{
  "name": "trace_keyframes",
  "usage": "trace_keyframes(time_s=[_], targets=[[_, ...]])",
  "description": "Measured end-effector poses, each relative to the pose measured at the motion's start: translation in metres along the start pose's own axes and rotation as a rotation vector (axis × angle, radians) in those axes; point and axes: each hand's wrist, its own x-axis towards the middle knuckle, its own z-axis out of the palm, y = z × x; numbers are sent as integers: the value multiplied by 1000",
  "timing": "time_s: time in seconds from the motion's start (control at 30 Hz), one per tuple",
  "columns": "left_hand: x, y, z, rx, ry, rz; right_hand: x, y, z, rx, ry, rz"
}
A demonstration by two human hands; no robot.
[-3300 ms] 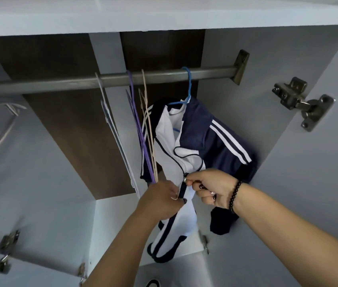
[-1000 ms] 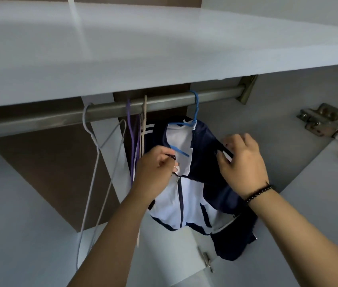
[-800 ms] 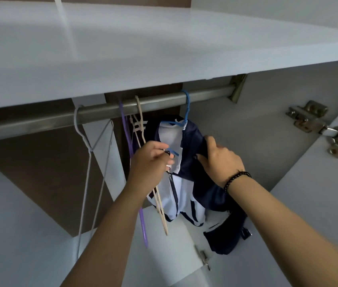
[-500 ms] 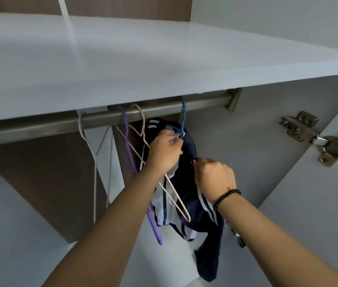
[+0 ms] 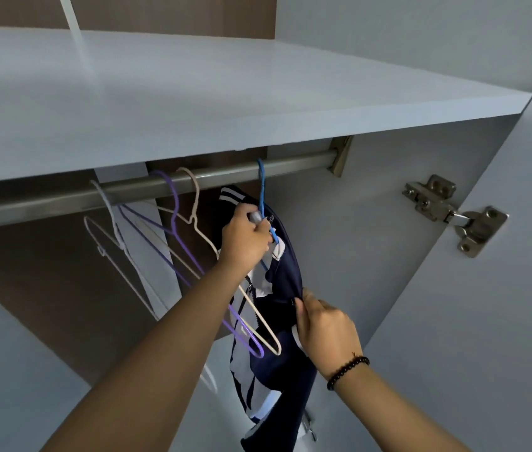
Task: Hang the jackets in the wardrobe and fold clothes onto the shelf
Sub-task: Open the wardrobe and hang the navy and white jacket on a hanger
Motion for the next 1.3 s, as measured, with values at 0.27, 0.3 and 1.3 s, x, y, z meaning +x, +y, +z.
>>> trace_keyframes(time_s=[0.27, 0.3, 1.3], targets=[[-26, -7, -3, 96, -8, 11, 22, 24, -10, -28, 43, 40], [-32, -8, -3, 84, -26, 3, 25, 32, -14, -29, 63, 60], [-262, 18, 10, 464, -260, -50, -109, 68, -90, 68, -318, -39]])
